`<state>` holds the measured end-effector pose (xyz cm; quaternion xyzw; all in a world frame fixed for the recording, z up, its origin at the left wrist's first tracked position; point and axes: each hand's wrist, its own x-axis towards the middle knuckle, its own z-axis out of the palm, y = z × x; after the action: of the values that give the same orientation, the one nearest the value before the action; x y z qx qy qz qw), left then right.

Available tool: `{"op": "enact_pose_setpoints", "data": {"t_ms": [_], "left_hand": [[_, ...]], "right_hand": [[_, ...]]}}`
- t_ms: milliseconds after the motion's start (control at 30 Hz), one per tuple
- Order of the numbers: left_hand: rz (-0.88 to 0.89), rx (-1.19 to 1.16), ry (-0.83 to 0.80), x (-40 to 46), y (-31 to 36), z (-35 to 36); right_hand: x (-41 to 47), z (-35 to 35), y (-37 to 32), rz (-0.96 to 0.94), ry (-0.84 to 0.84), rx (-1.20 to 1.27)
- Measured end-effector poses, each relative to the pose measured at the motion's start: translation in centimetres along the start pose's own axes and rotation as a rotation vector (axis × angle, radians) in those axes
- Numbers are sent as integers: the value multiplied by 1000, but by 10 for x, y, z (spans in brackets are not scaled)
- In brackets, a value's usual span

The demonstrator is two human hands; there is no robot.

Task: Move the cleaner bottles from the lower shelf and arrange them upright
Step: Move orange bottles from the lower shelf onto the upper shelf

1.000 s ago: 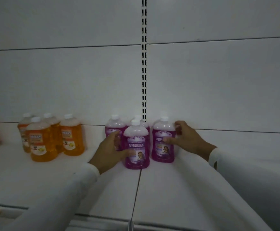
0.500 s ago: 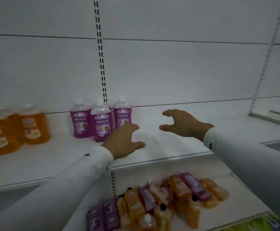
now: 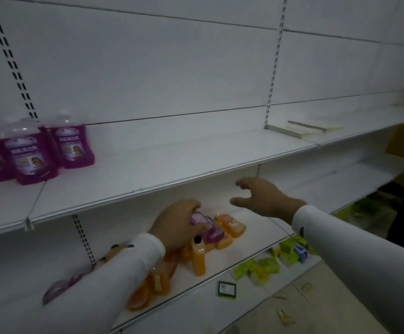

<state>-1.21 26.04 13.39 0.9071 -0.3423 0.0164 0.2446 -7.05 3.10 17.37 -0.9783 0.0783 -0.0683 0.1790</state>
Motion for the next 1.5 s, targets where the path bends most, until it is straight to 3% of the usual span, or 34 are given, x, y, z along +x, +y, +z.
{"op": "enact_pose_setpoints", "data": {"t_ms": [333, 967, 1100, 1367, 1500], "left_hand": [[-214, -26, -129, 29, 18, 123], [-418, -272, -82, 180, -38, 276], [-558, -211, -117, 191, -38, 301], [-775, -144, 39, 213, -5, 343], [-901, -145, 33, 208, 27, 361]], "right_hand": [[3, 61, 140, 69, -217, 65], [179, 173, 268, 55, -452, 88], [206, 190, 293, -10, -527, 93], [256, 212, 344, -248, -619, 165], [256, 220, 361, -313, -679, 208]]}}
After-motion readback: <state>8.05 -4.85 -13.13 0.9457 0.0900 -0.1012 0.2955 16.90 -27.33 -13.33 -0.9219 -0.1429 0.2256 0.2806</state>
